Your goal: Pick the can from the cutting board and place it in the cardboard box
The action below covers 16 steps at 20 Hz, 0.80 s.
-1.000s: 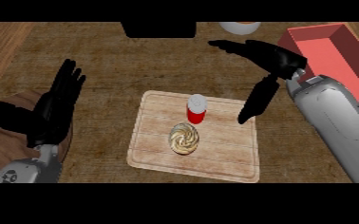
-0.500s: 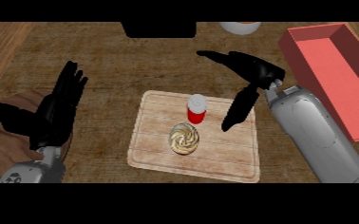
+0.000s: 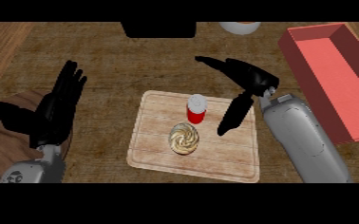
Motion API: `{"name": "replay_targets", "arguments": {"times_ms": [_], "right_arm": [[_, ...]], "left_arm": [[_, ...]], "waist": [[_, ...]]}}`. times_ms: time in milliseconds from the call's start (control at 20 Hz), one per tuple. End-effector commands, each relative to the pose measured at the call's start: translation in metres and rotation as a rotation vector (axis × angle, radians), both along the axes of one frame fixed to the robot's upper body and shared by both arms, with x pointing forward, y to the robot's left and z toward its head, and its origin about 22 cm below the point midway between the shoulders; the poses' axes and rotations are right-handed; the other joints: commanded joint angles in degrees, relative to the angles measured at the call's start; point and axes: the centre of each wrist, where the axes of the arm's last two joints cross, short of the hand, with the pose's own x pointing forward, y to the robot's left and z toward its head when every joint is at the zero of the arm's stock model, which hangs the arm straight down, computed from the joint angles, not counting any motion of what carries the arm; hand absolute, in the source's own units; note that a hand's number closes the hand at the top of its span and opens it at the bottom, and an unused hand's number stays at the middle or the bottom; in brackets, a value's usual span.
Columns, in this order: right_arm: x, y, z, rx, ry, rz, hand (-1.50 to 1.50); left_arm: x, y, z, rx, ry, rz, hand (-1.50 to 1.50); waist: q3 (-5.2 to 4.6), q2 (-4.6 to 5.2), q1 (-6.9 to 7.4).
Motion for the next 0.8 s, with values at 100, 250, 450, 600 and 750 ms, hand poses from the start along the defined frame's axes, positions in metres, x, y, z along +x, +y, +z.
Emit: {"name": "replay_targets", "arguments": {"times_ms": [100, 250, 450, 600, 750], "right_arm": [[0.009, 0.015, -0.023, 0.0, 0.0, 0.007, -1.5], [-0.004, 0.021, -0.014, -0.031, -0.014, -0.01, -1.5], [-0.001, 0.016, -0.044, -0.062, -0.007, -0.01, -1.5], [-0.009, 0.018, -0.024, -0.068, -0.008, -0.01, -1.5], [0.0, 0.026, -0.023, -0.073, -0.003, 0.01, -1.5]], "left_arm": [[-0.004, -0.012, 0.004, 0.024, -0.007, -0.001, 0.0], [-0.004, -0.016, 0.018, 0.0, 0.013, -0.011, 0.0], [0.021, -0.013, 0.004, -0.01, -0.002, 0.002, 0.0], [0.003, 0.028, 0.003, -0.008, 0.001, -0.003, 0.0], [0.003, 0.002, 0.007, 0.004, -0.006, 0.01, 0.0]], "waist": [[0.01, 0.04, 0.3], [0.01, -0.05, 0.1], [0.0, 0.06, -0.04], [-0.01, -0.07, -0.09], [0.0, -0.03, -0.02]]}}
